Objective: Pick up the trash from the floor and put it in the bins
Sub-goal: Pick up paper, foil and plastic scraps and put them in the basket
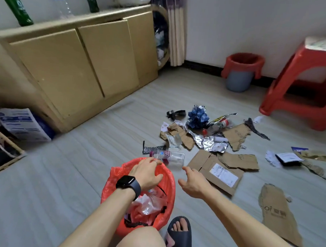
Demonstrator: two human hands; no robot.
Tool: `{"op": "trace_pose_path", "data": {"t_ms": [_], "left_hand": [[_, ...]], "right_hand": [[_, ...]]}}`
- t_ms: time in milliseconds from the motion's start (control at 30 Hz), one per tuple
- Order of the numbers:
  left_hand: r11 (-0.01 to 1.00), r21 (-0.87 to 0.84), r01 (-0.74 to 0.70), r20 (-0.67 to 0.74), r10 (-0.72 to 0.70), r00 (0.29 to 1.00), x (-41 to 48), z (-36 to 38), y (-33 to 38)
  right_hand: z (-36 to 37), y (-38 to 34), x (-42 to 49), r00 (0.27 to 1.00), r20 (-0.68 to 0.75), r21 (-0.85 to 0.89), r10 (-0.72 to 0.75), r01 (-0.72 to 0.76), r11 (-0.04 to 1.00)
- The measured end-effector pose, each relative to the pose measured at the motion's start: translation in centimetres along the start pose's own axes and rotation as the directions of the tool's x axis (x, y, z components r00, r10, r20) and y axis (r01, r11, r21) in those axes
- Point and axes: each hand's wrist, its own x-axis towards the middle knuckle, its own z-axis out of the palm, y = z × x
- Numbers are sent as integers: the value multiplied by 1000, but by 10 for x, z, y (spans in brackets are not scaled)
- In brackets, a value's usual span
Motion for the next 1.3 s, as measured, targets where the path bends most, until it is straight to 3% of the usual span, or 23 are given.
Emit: {"op": "trace_pose_path", "data": {"t_ms": [167, 400, 633, 900, 1100, 1167, 1300], "left_hand": [[998, 9, -60, -22, 60, 998, 13, -28, 31], [991, 132, -17, 33, 13, 999, 73, -32, 44], [982, 95, 165, 119, -176, 977, 161, 5, 34], [888, -46, 458, 177, -444, 878, 314, 69, -8], [713, -135, 688, 265, -643, 718, 393, 138, -39], [704, -156, 693, 272, -644, 715, 413, 147, -47], [671, -187, 718, 256, -672, 694, 446, 187, -65]], "right_hand": [[-44, 29, 11, 990, -87, -50, 108, -112, 992], [-77, 79, 35, 967, -143, -22, 209, -214, 977], [-104, 114, 79, 964, -211, 4, 161, -164, 986], [-107, 186, 219, 931, -321, 31, 170, -169, 985], [-66, 243, 326, 937, -270, -138, 220, -264, 955], [-72, 252, 344, 940, -257, -196, 224, -278, 940], [-85, 265, 380, 946, -69, -207, 318, -325, 923]]}}
